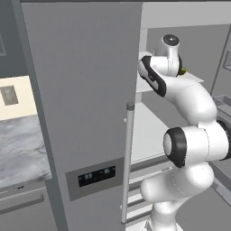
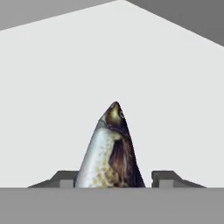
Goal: Open the fridge, remove the kiwi, cucumber, and fish, and place them on any counter.
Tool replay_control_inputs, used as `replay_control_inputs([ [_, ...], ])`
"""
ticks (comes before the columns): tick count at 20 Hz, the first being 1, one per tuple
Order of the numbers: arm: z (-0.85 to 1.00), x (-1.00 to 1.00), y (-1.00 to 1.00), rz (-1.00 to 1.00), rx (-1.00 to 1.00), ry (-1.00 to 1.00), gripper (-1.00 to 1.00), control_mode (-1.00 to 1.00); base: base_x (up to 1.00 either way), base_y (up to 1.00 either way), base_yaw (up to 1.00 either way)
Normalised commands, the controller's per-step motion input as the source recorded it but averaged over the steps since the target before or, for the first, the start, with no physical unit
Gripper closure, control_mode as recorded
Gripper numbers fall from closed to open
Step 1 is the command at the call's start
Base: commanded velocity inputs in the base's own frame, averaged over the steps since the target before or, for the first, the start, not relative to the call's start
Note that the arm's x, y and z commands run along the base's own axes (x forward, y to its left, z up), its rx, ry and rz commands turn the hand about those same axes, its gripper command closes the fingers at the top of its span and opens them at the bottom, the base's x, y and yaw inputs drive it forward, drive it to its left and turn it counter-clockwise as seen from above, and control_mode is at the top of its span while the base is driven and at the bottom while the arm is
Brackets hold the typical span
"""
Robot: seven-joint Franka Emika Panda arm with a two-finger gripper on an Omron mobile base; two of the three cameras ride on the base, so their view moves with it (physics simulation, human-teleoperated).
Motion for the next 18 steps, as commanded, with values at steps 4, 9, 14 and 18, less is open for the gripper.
replay_control_inputs([
  [4,-0.48,0.00,0.00,0.00,0.00,0.00,1.00,-1.00,0.00,0.00,0.00],
  [9,-0.44,0.00,0.00,0.00,0.00,0.00,1.00,-1.00,0.00,0.00,0.00],
  [14,-0.07,0.00,0.00,0.00,0.00,0.00,1.00,-1.00,0.00,0.00,0.00],
  [18,-0.01,-0.04,0.00,0.00,0.00,0.00,1.00,-1.00,0.00,0.00,0.00],
])
